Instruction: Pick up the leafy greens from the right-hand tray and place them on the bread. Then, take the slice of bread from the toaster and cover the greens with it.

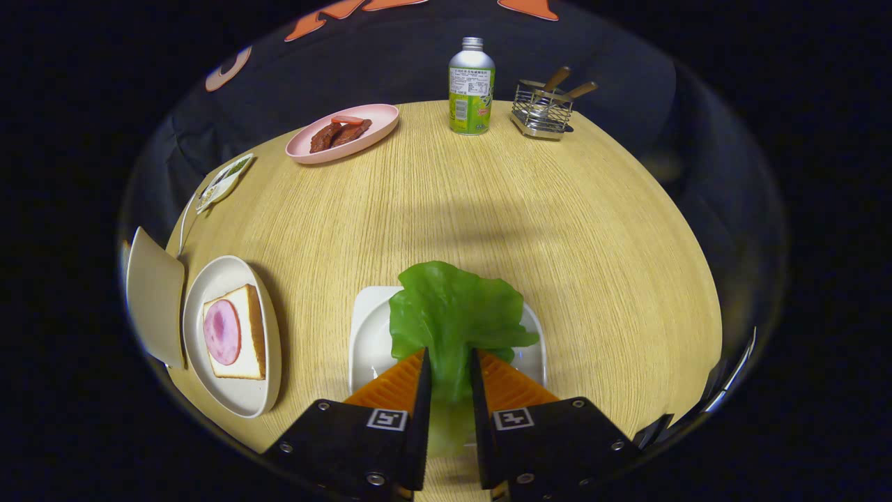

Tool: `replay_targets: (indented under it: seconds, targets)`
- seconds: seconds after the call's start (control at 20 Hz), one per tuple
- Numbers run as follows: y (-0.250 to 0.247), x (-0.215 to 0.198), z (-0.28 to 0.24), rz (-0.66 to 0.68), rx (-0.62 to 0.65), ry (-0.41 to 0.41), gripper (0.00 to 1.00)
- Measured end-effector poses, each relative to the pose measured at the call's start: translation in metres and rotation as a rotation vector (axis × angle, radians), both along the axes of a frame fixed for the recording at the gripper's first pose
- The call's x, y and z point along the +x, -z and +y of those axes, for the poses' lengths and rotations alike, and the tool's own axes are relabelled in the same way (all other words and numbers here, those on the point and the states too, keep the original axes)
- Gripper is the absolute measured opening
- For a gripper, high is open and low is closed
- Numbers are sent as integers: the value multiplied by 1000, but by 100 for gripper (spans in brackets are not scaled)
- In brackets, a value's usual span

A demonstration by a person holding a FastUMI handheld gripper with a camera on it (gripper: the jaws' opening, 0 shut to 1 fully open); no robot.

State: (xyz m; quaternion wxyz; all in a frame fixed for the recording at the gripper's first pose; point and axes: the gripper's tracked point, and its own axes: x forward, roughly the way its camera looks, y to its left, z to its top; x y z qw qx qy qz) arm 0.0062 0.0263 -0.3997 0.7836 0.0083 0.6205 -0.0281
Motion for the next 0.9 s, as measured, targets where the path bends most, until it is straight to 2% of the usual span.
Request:
replay_targets:
  seconds: [0.05,0.25,0.55,0.9]
  targets:
    - [-1,1,3,-2,4,0,22]
    - [-19,8,23,-43,92,9,14]
    - [-56,19,53,-101,141,-30,13]
    - [-82,18,129,-125,213,-193,13]
